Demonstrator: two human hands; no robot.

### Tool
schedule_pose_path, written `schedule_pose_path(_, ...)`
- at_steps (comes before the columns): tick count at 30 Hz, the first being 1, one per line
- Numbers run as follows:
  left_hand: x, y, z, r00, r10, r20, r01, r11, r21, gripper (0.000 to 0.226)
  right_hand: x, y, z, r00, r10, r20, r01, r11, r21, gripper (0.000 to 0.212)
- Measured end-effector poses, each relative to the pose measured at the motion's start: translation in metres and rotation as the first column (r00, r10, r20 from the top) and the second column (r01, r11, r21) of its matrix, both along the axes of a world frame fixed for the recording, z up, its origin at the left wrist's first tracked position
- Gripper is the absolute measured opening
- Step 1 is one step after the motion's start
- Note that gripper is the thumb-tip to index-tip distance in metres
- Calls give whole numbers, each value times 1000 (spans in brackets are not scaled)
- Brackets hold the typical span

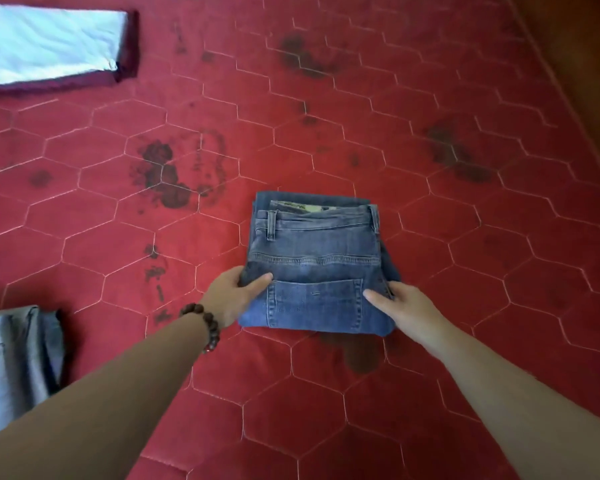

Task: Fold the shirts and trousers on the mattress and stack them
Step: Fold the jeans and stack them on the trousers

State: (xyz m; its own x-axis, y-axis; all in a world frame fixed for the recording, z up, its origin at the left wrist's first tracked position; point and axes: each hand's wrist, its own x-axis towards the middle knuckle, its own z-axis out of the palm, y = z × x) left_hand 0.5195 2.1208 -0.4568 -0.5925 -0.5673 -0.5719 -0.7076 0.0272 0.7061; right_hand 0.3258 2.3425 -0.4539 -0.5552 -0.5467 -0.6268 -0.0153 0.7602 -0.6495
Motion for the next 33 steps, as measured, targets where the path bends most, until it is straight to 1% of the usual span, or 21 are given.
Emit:
schedule_pose_path(2, 3, 0, 0, 999, -30, -23, 30, 999, -14, 16, 1, 0, -1, 1000, -1, -1, 1, 998, -63, 22)
schedule_pose_path(4, 2, -2, 0, 994, -50, -94, 45, 997, -62, 8, 3, -2, 0, 999, -46, -28, 41, 986, -161, 12)
schedule_pose_path(5, 0, -5, 2, 989, -44, -144, 31, 996, -89, 9, 3, -4, 1, 995, -85, -49, 73, 975, -208, 10)
schedule_pose_path(8, -14, -18, 12, 955, 20, -295, -61, 989, -131, 14, -4, -13, 7, 970, -221, -102, 173, 920, -351, 13)
schedule_pose_path(10, -24, -26, 12, 941, 57, -333, -122, 976, -178, 14, -10, -20, 6, 955, -277, -104, 214, 888, -406, 11)
schedule_pose_path(11, -28, -29, 8, 946, 73, -315, -142, 969, -202, 13, -11, -23, 2, 953, -282, -108, 219, 894, -391, 11)
schedule_pose_path(12, -30, -29, 2, 962, 79, -261, -140, 964, -227, 15, -11, -25, -4, 956, -263, -127, 207, 918, -339, 12)
schedule_pose_path(14, -31, -23, -16, 995, 43, -95, -67, 964, -259, 20, -8, -27, -21, 964, -162, -209, 125, 976, -178, 12)
schedule_pose_path(15, -31, -18, -24, 999, 26, -29, -32, 966, -256, 21, -5, -27, -28, 958, -106, -266, 81, 991, -104, 13)
schedule_pose_path(16, -30, -16, -30, 1000, 28, 8, -26, 968, -248, 23, -3, -28, -34, 947, -76, -313, 60, 996, -60, 15)
schedule_pose_path(18, -31, -16, -32, 999, 54, 7, -51, 966, -254, 25, -2, -29, -36, 928, -74, -365, 61, 997, -47, 19)
schedule_pose_path(20, -28, -16, -27, 998, 41, -43, -51, 964, -260, 23, 1, -26, -33, 915, -107, -390, 82, 993, -81, 23)
schedule_pose_path(22, -24, -13, -22, 995, 8, -100, -32, 971, -236, 22, 8, -18, -31, 902, -172, -396, 123, 982, -145, 26)
schedule_pose_path(23, -21, -10, -20, 994, -7, -112, -18, 976, -218, 21, 13, -14, -30, 900, -190, -391, 141, 978, -152, 28)
schedule_pose_path(25, -16, -4, -18, 994, -17, -106, -2, 984, -180, 22, 20, -8, -29, 903, -176, -391, 142, 983, -114, 29)
schedule_pose_path(27, -11, 0, -17, 993, 20, -118, -35, 992, -121, 20, 24, -6, -29, 897, -128, -423, 110, 992, -66, 27)
schedule_pose_path(29, -5, 1, -12, 982, 57, -179, -55, 998, 17, 7, 24, -6, -26, 873, -79, -481, 68, 997, -39, 23)
schedule_pose_path(30, -2, 1, -8, 975, 52, -216, -32, 995, 92, 9, 23, -5, -24, 862, -53, -505, 39, 998, -39, 20)
schedule_pose_path(31, 1, 1, -4, 966, 38, -254, 3, 987, 158, 17, 22, -3, -22, 855, -27, -518, 6, 999, -43, 18)
schedule_pose_path(33, 2, -1, 4, 947, 8, -320, 70, 970, 232, 27, 20, 2, -19, 864, 5, -504, -42, 997, -62, 15)
